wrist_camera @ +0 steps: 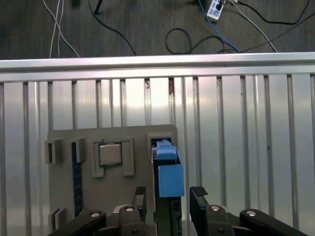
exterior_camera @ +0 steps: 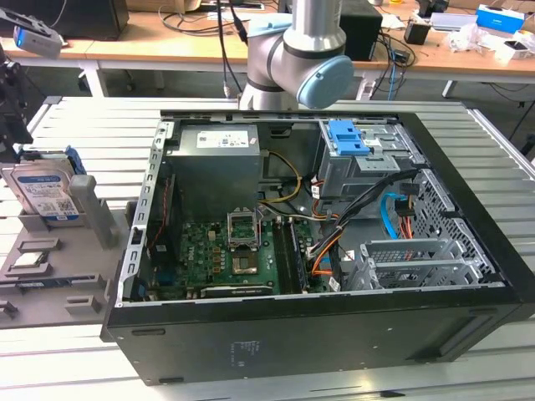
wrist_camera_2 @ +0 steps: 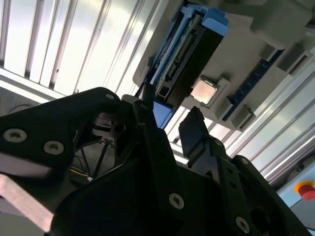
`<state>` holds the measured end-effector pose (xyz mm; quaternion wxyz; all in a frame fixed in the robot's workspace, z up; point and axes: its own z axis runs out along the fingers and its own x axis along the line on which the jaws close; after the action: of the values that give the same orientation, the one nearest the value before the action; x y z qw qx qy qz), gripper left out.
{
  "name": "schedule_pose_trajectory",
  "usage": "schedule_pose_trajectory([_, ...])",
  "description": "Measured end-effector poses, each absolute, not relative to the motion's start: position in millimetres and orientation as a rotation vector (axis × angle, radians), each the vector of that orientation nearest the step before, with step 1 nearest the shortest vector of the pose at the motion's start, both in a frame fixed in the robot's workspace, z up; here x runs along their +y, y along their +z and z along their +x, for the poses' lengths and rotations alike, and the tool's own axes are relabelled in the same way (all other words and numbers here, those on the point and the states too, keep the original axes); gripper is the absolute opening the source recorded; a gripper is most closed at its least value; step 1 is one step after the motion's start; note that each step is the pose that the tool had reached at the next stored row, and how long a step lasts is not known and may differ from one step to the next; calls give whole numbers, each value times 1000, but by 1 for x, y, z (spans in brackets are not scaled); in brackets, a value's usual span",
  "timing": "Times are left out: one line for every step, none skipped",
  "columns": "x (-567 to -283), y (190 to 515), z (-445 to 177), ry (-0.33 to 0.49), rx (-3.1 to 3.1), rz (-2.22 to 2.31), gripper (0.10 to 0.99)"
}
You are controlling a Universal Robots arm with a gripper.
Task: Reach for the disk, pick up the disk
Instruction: 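Pick up the disk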
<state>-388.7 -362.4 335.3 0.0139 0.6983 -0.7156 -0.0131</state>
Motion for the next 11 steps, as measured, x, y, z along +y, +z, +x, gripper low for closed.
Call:
schedule_pose_trajectory([-362,335,-389,-41,-2223,2180,482])
schedule_pose_trajectory([-362,334,-390,-41,-2218,2185,482])
schedule_pose_trajectory([-362,332,-390,-41,-2213,2190,482])
schedule_pose_trajectory([-362,331,-391,-40,-2210,2193,482])
schedule_pose_trajectory([-362,329,-391,-40,-2207,2196,482])
schedule_pose_trajectory([-362,328,-391,-40,-2206,2197,482])
schedule_pose_trajectory([-362,325,-391,-40,-2203,2200,482])
schedule_pose_trajectory([-362,323,-391,-40,-2201,2202,482])
schedule_pose_trajectory([-362,321,-391,-40,-2199,2204,482])
schedule_pose_trajectory([-362,318,-391,-40,-2196,2206,482])
schedule_pose_trajectory([-362,315,-391,-40,-2194,2209,482])
